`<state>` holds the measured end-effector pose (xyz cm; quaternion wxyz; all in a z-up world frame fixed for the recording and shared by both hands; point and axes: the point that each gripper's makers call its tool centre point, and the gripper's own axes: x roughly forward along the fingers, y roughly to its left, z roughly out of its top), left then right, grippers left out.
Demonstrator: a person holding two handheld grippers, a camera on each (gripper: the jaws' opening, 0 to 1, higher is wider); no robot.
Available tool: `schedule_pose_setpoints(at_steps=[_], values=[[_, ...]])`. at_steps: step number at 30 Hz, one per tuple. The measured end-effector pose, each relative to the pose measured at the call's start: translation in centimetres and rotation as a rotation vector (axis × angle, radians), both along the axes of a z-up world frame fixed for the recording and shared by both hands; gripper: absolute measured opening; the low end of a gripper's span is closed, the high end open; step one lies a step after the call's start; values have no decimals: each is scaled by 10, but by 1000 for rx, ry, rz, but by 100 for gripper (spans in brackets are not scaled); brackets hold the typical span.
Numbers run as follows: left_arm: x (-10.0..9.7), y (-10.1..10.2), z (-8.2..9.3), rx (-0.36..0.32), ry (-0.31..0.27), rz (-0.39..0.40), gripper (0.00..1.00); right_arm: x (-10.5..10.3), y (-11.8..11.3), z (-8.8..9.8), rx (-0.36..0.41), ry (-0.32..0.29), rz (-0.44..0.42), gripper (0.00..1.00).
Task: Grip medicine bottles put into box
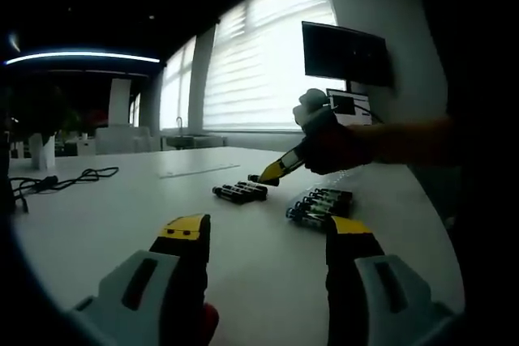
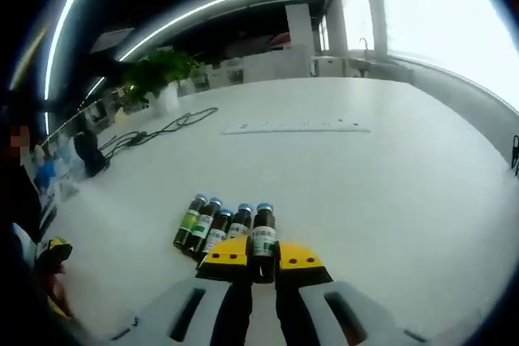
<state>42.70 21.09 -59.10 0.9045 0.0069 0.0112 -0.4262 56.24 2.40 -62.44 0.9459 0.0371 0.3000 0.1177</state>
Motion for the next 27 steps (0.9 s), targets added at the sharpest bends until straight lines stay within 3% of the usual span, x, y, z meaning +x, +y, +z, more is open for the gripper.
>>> schedule_pose_setpoints(at_steps=[7,19,27], values=[[-1,0,0,2,0,-1,50,-14,-8,21,45,-34,-19,6],[0,0,2,-2,-5,5,49,-48,-36,47,40,-78,-45,6],[-1,-3,3,-4,-7,-5,49,-74,-78,62,4,-116,-130,6]])
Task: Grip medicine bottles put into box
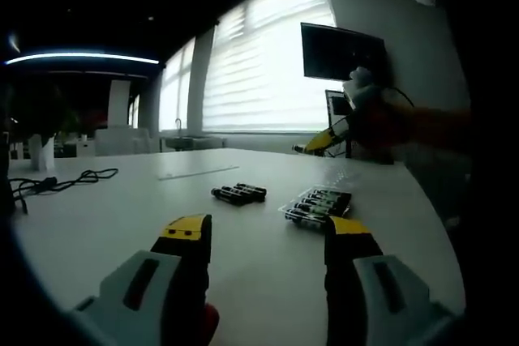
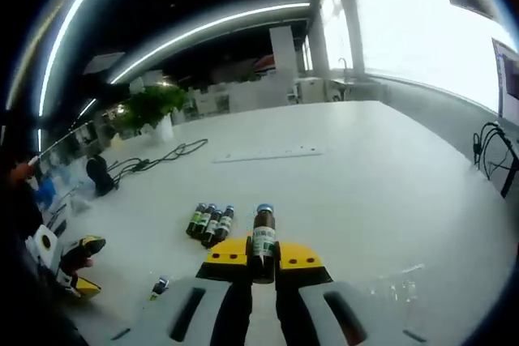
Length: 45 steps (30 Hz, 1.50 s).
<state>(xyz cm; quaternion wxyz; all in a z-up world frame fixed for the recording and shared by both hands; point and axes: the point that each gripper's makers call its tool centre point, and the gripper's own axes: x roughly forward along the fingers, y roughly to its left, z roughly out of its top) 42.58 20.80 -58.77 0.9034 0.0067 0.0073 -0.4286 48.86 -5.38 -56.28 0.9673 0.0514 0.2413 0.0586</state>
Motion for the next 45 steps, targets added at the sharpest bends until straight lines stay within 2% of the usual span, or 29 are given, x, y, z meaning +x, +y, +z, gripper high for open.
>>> schedule_pose_setpoints(at_steps=[6,9,14,22,24,28,32,42,45], values=[[1,0,1,2,-5,13,49,-19,-31,-9,-13,16,-57,6],[1,-1,-1,15,-9,10,49,-25,-52,-9,-64,7,-87,6],[1,-1,-1,22,-12,13,49,-37,-85,-10,-93,17,-124,6],[1,-2,-1,26,-19,13,49,-48,-122,-10,-98,43,-154,6],[1,-2,0,27,-20,13,49,-51,-128,-14,-119,56,-156,6],[0,-3,-1,34,-22,11,49,-56,-136,-23,-107,82,-154,6],[0,-3,-1,38,-22,11,49,-57,-142,-36,-145,111,-145,6],[0,-4,-2,47,-22,12,48,-55,-141,-57,-238,150,-128,7],[0,-4,-2,47,-22,11,48,-55,-141,-60,-241,156,-122,7]])
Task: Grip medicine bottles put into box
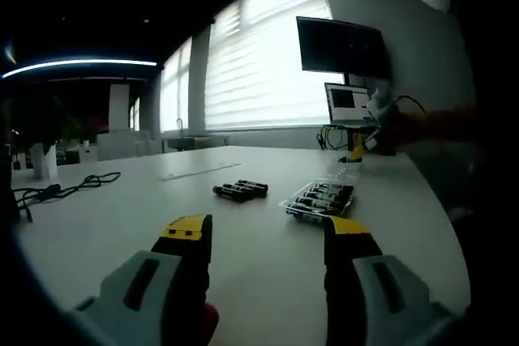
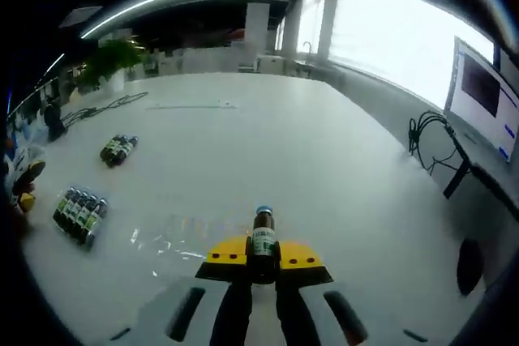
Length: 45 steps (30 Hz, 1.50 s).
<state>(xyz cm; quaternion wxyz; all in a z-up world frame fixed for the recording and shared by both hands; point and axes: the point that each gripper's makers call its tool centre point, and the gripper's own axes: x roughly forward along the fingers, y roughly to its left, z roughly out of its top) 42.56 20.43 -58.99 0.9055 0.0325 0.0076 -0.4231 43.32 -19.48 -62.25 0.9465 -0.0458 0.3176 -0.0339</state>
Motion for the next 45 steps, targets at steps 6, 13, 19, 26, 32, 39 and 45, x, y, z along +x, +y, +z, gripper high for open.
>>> schedule_pose_setpoints(at_steps=[6,13,19,26,32,39,45], values=[[0,0,0,0,0,2,48,0,1,-1,5,-13,-2,6],[0,0,0,4,-2,1,48,3,-5,11,-6,-49,-9,0],[-3,0,6,-24,-22,-19,49,6,-7,8,-12,-12,23,0],[-10,-5,11,-23,-64,-55,50,8,-8,2,-2,28,43,0],[-10,-4,17,-71,-59,-72,54,8,-6,-3,-4,50,52,0],[-12,-7,19,-77,-71,-97,61,6,-2,-10,-13,77,66,0],[-17,-13,16,-58,-60,-142,59,7,-6,-7,7,50,50,0]])
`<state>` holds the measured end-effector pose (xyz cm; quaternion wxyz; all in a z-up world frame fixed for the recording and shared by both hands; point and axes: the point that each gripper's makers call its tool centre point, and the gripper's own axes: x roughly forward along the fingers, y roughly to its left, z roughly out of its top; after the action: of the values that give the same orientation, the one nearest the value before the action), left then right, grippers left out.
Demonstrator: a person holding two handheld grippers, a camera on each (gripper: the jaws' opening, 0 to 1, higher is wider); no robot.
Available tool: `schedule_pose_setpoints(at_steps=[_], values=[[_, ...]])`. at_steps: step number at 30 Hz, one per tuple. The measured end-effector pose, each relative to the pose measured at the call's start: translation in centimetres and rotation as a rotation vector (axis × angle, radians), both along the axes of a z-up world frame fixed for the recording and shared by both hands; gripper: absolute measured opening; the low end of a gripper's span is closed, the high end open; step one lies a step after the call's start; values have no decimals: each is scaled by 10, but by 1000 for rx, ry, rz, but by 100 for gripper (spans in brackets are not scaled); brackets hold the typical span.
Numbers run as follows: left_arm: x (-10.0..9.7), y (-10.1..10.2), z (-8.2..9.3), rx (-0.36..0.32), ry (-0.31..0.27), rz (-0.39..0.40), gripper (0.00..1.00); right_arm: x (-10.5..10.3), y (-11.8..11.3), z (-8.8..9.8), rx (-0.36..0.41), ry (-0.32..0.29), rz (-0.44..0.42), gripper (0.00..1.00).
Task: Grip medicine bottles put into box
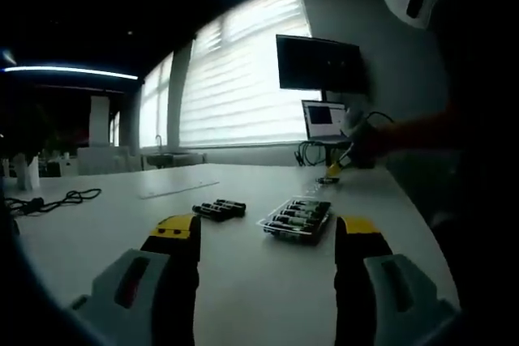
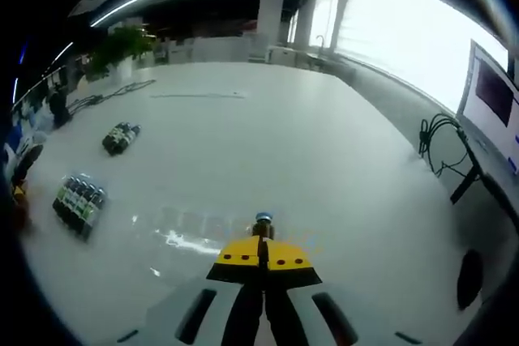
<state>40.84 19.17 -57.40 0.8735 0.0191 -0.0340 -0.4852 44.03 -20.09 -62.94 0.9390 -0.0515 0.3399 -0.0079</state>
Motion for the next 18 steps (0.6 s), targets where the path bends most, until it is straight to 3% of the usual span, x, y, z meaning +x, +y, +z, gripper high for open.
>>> schedule_pose_setpoints(at_steps=[4,9,15,18], values=[[-1,-1,-1,-1,4,-6,59,-2,5,-1,-3,19,14,0],[0,0,-1,-5,8,-1,59,0,7,3,-26,-12,20,0],[-1,0,0,-4,8,0,59,2,-1,9,-83,-40,10,7],[-1,0,0,-2,7,0,59,3,-5,6,-73,-33,2,11]])
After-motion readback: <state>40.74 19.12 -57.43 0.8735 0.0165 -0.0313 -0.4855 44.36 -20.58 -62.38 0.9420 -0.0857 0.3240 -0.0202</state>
